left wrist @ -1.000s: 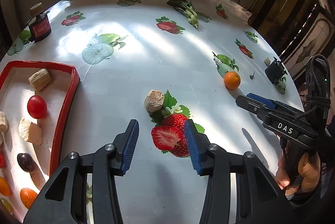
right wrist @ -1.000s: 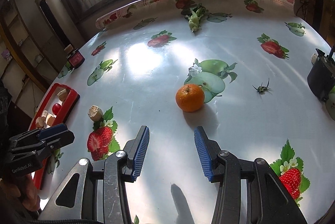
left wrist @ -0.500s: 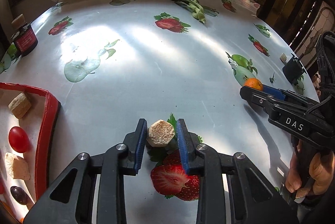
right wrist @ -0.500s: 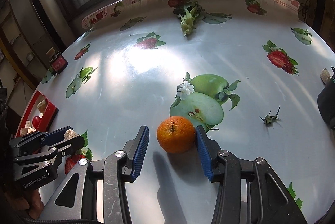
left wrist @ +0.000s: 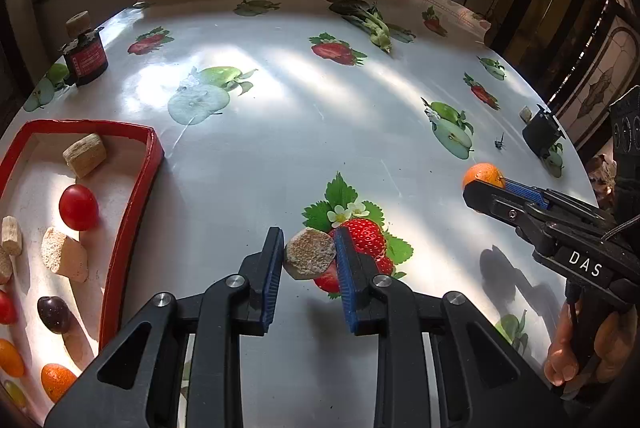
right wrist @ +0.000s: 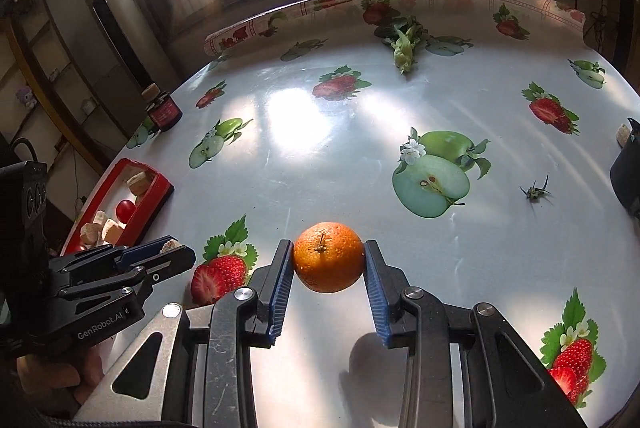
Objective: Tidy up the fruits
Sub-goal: 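Grasp the round cork piece with the left tool while the right tool grasps the orange, then carry cork piece and orange into the tray and open both tools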
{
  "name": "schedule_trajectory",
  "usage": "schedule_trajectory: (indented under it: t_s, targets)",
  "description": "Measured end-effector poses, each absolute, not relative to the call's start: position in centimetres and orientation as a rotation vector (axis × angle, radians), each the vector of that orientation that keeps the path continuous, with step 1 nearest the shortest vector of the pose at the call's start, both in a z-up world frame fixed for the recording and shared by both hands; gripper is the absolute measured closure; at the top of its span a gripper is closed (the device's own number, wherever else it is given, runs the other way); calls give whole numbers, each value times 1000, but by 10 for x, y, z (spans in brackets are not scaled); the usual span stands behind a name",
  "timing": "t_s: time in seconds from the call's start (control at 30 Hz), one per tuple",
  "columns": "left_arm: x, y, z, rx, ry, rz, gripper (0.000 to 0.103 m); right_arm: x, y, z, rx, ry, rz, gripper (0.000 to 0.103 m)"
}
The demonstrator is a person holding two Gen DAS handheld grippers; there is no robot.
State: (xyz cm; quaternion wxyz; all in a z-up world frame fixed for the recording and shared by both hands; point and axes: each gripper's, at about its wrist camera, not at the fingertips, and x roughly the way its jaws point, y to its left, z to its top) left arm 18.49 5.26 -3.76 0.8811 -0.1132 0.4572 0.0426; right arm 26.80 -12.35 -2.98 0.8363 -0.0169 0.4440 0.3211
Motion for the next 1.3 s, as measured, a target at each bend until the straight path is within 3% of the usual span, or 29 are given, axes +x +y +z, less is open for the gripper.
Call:
schedule_trajectory:
  t_s: [1.3]
  targets:
    - [56,129,-3,-288,849,338,80,159,-31,0,-107,901,937,68]
